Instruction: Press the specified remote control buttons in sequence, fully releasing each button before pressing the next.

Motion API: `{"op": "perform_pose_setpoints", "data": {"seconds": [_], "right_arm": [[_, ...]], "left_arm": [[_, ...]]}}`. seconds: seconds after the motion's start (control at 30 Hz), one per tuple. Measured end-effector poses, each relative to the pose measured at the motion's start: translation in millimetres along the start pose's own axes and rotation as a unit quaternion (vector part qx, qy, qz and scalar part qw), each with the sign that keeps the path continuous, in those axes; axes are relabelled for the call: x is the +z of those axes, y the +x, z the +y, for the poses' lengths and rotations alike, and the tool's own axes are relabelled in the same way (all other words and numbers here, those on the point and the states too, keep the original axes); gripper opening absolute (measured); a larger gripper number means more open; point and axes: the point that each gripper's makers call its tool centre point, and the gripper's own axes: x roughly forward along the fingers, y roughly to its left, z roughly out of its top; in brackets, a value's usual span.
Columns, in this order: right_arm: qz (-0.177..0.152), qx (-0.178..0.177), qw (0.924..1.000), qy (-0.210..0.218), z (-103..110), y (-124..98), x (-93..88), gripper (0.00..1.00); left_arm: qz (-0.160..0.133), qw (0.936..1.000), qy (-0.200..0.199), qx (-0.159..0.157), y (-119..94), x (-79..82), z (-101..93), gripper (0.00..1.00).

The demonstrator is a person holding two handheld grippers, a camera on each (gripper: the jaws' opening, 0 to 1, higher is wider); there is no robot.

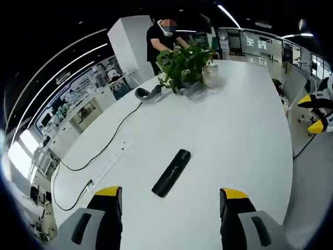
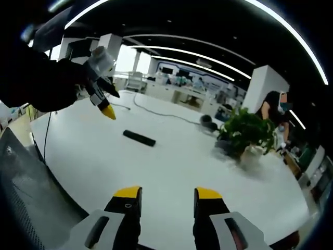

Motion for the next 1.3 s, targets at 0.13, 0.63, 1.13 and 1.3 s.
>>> {"op": "perform_pose_setpoints", "data": {"seconds": [0.13, 0.63, 1.13, 1.3], "right_arm": [[0.007, 0.002, 1.0, 0.003, 0.2, 1.2, -2.5, 0.34], [0.029, 0.002, 0.9996, -0.001, 0.5, 4.3, -10.1, 0.32], [0.036, -0.003, 0.9993, 0.005, -1.7, 4.0, -12.9, 0.29], [0.042, -0.003, 0.9991, 0.002, -1.7, 4.6, -14.7, 0.28]], "left_arm": [[0.019, 0.9993, 0.023, -0.024, 19.3, -1.4, 2.1, 0.77], [0.11, 0.9837, 0.072, -0.123, 78.6, -19.0, 2.1, 0.52], [0.149, 0.9614, 0.136, -0.187, 118.7, -41.3, 12.7, 0.42], [0.169, 0.9588, 0.129, -0.188, 129.7, -51.7, 17.3, 0.35]]}}
